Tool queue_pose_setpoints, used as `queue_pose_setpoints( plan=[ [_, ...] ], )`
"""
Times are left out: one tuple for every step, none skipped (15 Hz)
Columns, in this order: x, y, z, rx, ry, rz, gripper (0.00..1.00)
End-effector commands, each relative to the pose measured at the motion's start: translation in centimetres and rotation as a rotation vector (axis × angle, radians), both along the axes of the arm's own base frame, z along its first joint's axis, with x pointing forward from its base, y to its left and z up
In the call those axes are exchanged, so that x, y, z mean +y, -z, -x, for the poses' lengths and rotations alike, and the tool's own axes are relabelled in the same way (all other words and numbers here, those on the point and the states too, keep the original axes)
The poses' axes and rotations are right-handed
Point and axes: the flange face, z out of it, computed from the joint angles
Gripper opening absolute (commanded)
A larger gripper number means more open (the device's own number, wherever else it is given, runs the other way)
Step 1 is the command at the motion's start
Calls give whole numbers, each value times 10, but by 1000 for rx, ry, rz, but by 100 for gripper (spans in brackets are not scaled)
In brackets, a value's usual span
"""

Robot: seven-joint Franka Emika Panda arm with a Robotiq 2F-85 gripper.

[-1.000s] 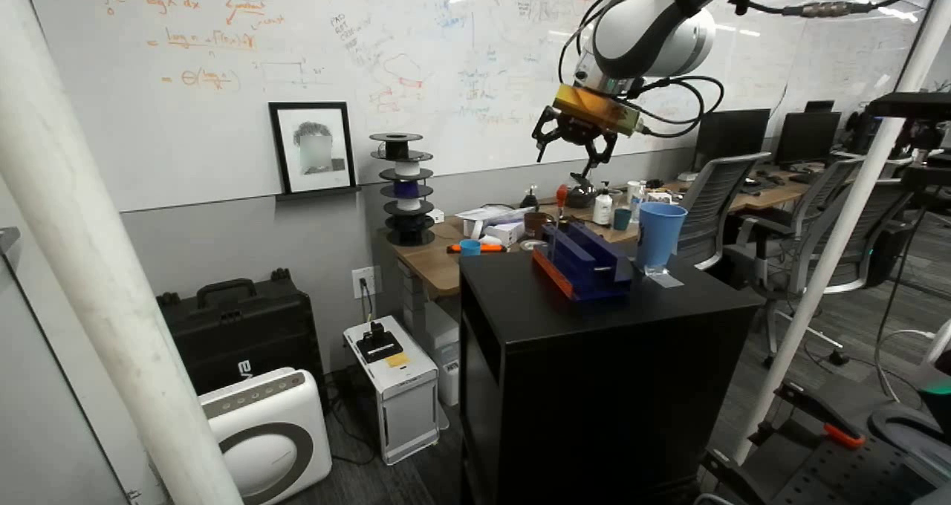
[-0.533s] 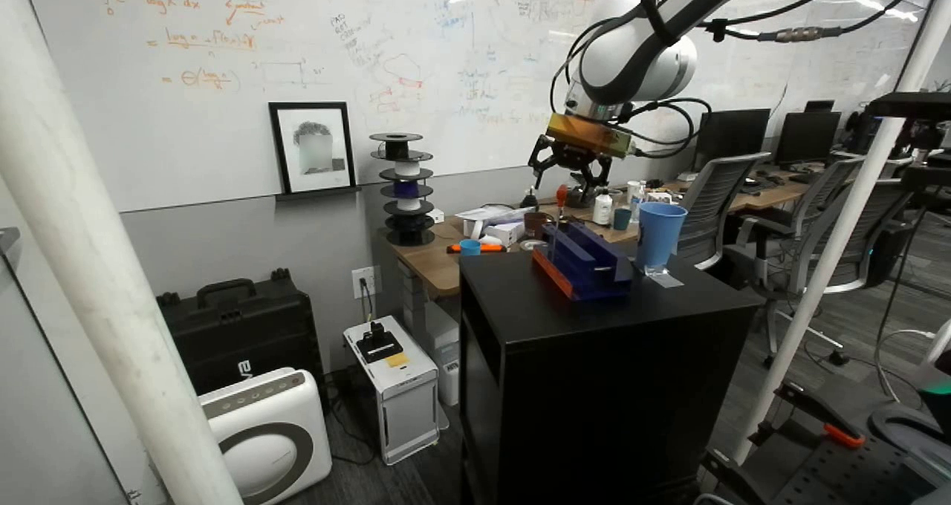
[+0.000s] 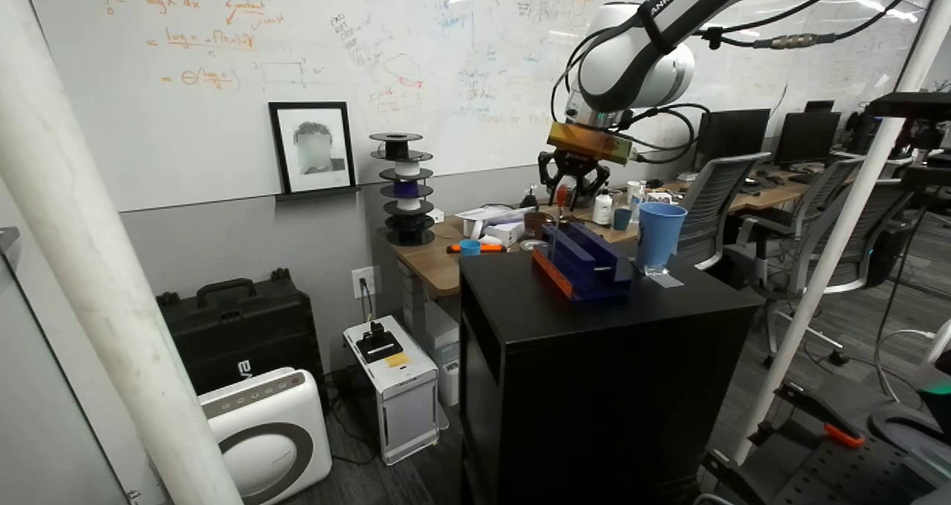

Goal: Put the wrench inside the large blue cup

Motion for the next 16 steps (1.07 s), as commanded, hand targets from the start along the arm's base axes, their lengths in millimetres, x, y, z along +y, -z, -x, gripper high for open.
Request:
queue_pose_setpoints(
  plan=[
    [-4, -18, -6, -20, -2, 10, 11],
    [-5, -21, -6, -23, -2, 9, 5],
    [-5, -25, -6, -30, -6, 9, 0],
    [-5, -28, -6, -35, -7, 9, 3],
    [-4, -31, -6, -40, -14, 7, 4],
    [-3, -35, -5, -45, -20, 7, 0],
    [-3, -40, -5, -52, -26, 8, 2],
    [-2, -45, -4, -58, -33, 10, 3],
    [-1, -51, -3, -67, -38, 12, 3],
    [0, -57, -1, -75, -45, 15, 3],
    [0, -62, 0, -82, -50, 16, 3],
    [0, -68, 1, -90, -51, 17, 3],
    [0, -75, 3, -96, -57, 13, 3],
    [0, -81, 4, -103, -62, 16, 3],
    [-1, -87, 5, -109, -66, 17, 3],
    [-1, -93, 6, -113, -71, 14, 3]
  ],
)
